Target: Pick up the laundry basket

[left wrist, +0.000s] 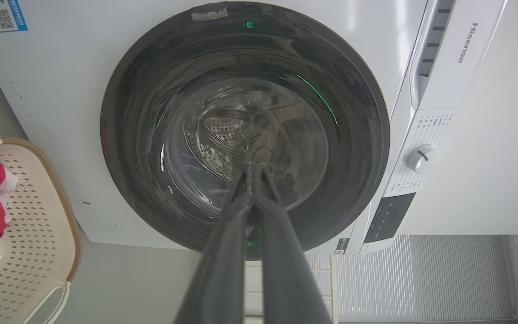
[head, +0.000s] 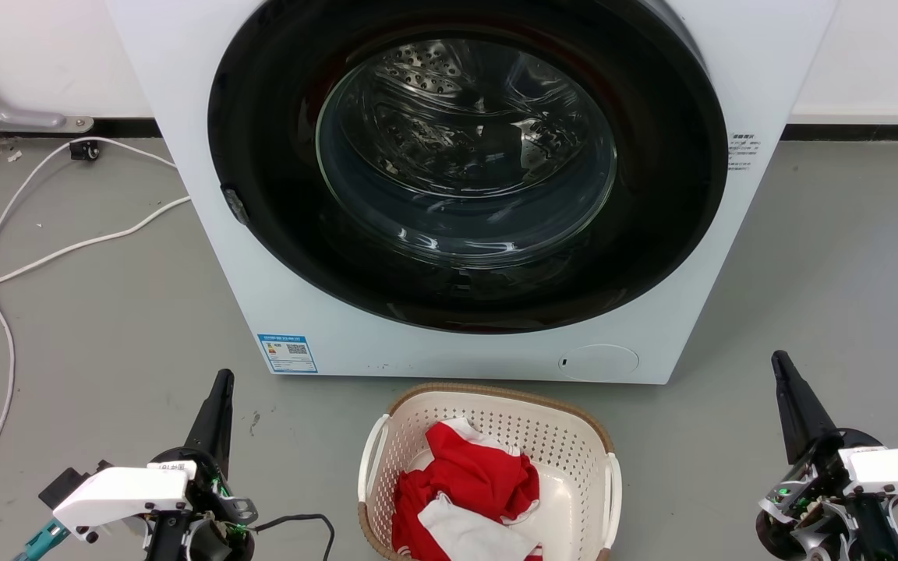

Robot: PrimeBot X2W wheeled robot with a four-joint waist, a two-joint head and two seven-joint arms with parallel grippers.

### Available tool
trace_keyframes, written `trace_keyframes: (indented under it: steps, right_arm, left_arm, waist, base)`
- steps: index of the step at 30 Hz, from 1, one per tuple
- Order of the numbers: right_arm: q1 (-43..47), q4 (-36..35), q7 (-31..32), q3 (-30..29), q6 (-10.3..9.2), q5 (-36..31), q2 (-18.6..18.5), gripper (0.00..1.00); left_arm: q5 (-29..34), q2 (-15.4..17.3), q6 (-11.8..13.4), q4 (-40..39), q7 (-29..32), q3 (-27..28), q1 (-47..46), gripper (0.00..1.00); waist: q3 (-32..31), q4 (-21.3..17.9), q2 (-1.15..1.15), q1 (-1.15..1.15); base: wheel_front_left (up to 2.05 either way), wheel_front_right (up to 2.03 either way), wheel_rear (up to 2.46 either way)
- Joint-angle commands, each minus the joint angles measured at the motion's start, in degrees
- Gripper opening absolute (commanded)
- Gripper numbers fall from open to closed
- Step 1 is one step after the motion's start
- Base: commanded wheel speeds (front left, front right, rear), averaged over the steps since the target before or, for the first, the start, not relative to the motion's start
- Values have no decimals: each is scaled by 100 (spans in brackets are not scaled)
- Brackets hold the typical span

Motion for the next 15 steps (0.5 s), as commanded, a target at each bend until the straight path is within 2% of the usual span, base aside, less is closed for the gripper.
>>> trace_keyframes:
  steps: [1,15]
  right_arm:
    - [-69,0,8,-1,-2,23,-15,0]
    - [-69,0,7,-1,-2,23,-15,0]
  left_arm:
    - [-10,-6,-30,0,14,13,-46,0]
    - [-10,-6,-29,0,14,14,-46,0]
  waist:
    - [0,0,0,0]
    - [0,0,0,0]
  base:
    - [0,0,0]
    - [0,0,0]
